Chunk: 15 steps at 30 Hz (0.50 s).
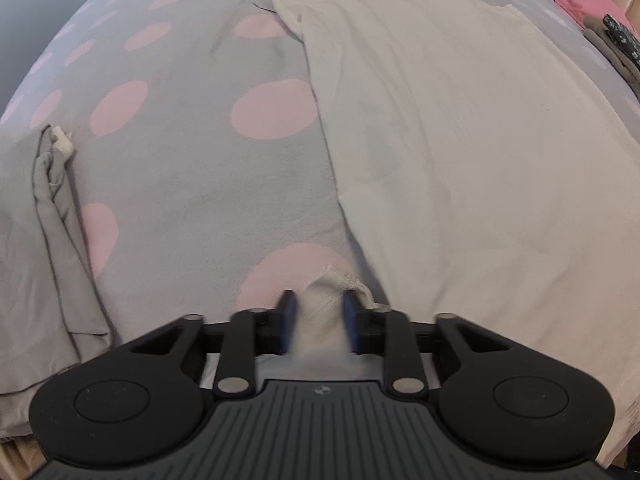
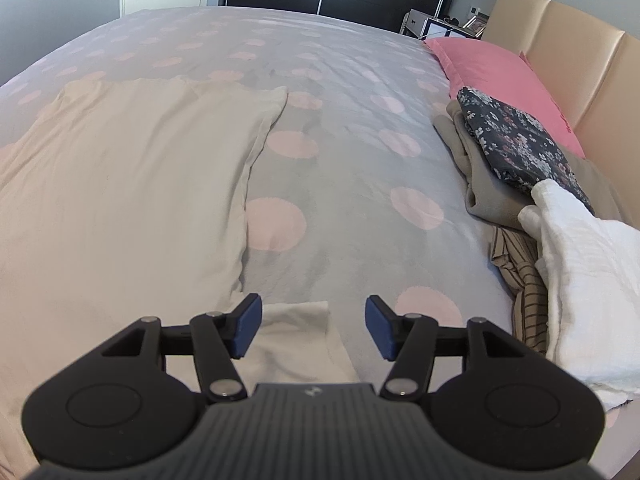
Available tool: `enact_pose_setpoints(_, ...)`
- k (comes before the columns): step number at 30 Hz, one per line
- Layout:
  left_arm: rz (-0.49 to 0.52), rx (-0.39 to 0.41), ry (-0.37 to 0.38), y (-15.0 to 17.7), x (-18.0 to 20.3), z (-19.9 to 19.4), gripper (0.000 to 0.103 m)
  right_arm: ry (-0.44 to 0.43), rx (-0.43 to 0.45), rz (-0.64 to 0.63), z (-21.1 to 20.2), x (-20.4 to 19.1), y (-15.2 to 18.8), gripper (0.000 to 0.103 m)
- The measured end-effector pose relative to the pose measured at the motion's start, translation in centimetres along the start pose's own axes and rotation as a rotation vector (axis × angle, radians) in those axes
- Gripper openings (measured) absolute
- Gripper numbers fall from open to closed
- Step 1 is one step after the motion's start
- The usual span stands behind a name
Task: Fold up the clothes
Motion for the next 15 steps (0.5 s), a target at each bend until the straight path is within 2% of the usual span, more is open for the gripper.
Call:
enact_pose_setpoints(1, -0.001, 0.004, -0.012, 0.1, -0.1, -0.2, 0.004, 0.0, -0.001, -0.002, 0.0, 0.0, 0.0, 0.061)
enact_pose_setpoints(3, -0.02, 0.005, -0.046, 0.3, -0.5, -0.6, 0.001, 0.0, 0.0, -0.003, -0.1, 0.0, 0.1, 0.061)
enact_pose_setpoints(7, -0.096, -0.023, -0.167, 0.9, -2.5, -1.2, 0.001, 0.006, 0.002, 0.0, -0.2, 0.0, 0.1, 0.061)
enact_pose_setpoints(9, -0.174, -0.053, -0.169, 1.1, -4.2, -1.0, 0.001, 0.011, 0.002, 0.006, -0.3, 0.1, 0.2, 0.061)
enact_pose_setpoints(11, -0.204, -0.057, -0.139, 1.4, -5.0, -1.2, 0.003, 0.015, 0.001, 0.014, -0.4, 0.3, 0.3, 0.061)
enact_pose_setpoints(13, -0.211, -0.042, -0.139, 1.4, -5.4, -1.6, 0.016, 0.018, 0.0, 0.019, -0.3, 0.5, 0.3, 0.061)
enact_pose_setpoints(15, -0.23, -0.027, -0.131, 1.3, -5.9, -2.0, 0.023, 0.03, 0.007, 0.034, -0.4, 1.0, 0.2, 0.061)
Point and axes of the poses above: each gripper's, at about its wrist camera, not at the fingertips, and z roughly the way its jaws point, x to its right, y to its underside, the point moved 3 cm from there along z, roughly the way its jaws point, and after that the axes turned 14 degrees about -y, right-handed, at the moved point
